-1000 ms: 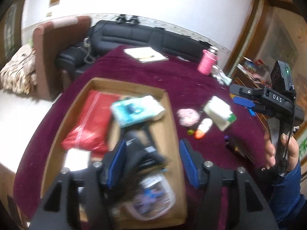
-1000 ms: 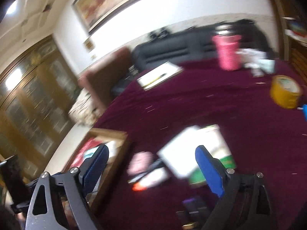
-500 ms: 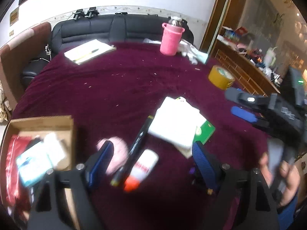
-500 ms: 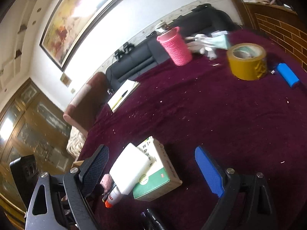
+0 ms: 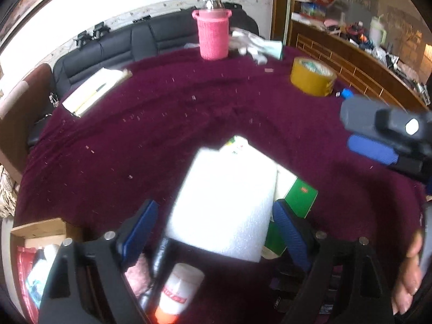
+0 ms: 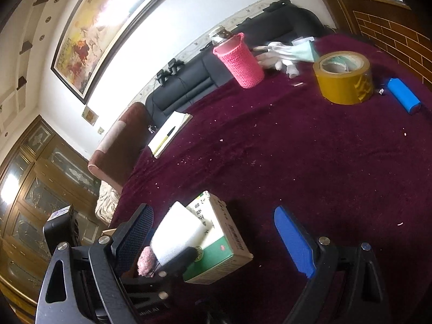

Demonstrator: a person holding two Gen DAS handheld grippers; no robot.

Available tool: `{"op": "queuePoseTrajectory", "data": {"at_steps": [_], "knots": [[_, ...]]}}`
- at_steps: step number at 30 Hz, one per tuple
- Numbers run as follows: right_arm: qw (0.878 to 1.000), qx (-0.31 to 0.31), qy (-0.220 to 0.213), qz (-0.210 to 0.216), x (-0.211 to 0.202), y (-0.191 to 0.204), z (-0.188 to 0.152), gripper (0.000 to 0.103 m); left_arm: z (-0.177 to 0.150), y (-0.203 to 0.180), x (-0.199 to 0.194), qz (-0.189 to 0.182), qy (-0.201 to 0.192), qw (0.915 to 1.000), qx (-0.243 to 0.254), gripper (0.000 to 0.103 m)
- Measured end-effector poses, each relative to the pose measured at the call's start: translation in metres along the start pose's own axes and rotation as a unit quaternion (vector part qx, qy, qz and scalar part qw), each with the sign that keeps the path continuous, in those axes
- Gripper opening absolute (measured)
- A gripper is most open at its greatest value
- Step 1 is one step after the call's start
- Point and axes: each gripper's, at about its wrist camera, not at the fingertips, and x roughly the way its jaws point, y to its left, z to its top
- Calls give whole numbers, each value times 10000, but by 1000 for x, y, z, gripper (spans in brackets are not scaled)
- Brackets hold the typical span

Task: Organize objects
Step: 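Grasp the white foam pad with the left tool while the right tool grasps the green-and-white medicine box, then carry the foam pad toward the tray with the left tool while the right tool carries the medicine box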

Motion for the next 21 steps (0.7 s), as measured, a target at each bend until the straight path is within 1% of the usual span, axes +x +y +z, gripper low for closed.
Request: {"op": "queuePoseTrajectory", "data": {"at_steps": [1, 2, 3, 4, 5, 6, 9, 11, 12, 14, 16, 17, 18, 20, 21], "knots": [[10000, -22, 30, -17, 1, 0, 0, 95, -2, 0, 1, -58, -82, 9999, -31, 86], [9999, -84, 80, -61, 4, 1, -1, 95, -4, 4, 0, -95, -155, 9997, -169, 83], [9998, -140, 110, -112, 7, 2, -1, 95, -5, 8, -1, -163, -155, 9993, -297, 76], [9995, -207, 140, -185, 10, 3, -3, 95, -6, 13, -2, -303, -175, 9983, -476, 73], [9993, -253, 175, -219, 12, 4, -4, 95, -8, 20, -4, -351, -189, 9970, -662, 73], [9985, -375, 302, -272, 17, 7, -6, 95, -12, 25, -7, -347, -229, 9961, -785, 72], [9947, -773, 539, -405, 30, 19, -14, 95, -25, 37, -24, -366, -402, 9931, -1038, 72], [9875, -1281, 611, -686, 40, 33, -22, 95, -37, 45, -41, -375, -525, 9906, -1210, 72], [9839, -1476, 609, -806, 43, 37, -26, 95, -41, 47, -47, -321, -574, 9897, -1271, 72], [9736, -1895, 742, -1030, 54, 47, -36, 94, -54, 48, -66, -187, -786, 9879, -1322, 72], [9672, -2069, 854, -1201, 64, 50, -42, 94, -65, 46, -76, -105, -933, 9867, -1327, 72], [9665, -2095, 897, -1180, 67, 49, -44, 97, -69, 44, -78, -92, -979, 9863, -1322, 72], [9666, -2084, 929, -1170, 70, 49, -45, 97, -73, 43, -80, -85, -1051, 9857, -1314, 72], [9634, -2135, 953, -1314, 76, 47, -46, 97, -78, 40, -80, -42, -1162, 9848, -1286, 72], [9620, -2133, 1066, -1330, 81, 46, -48, 97, -80, 38, -79, -4, -1221, 9848, -1236, 72]]}}
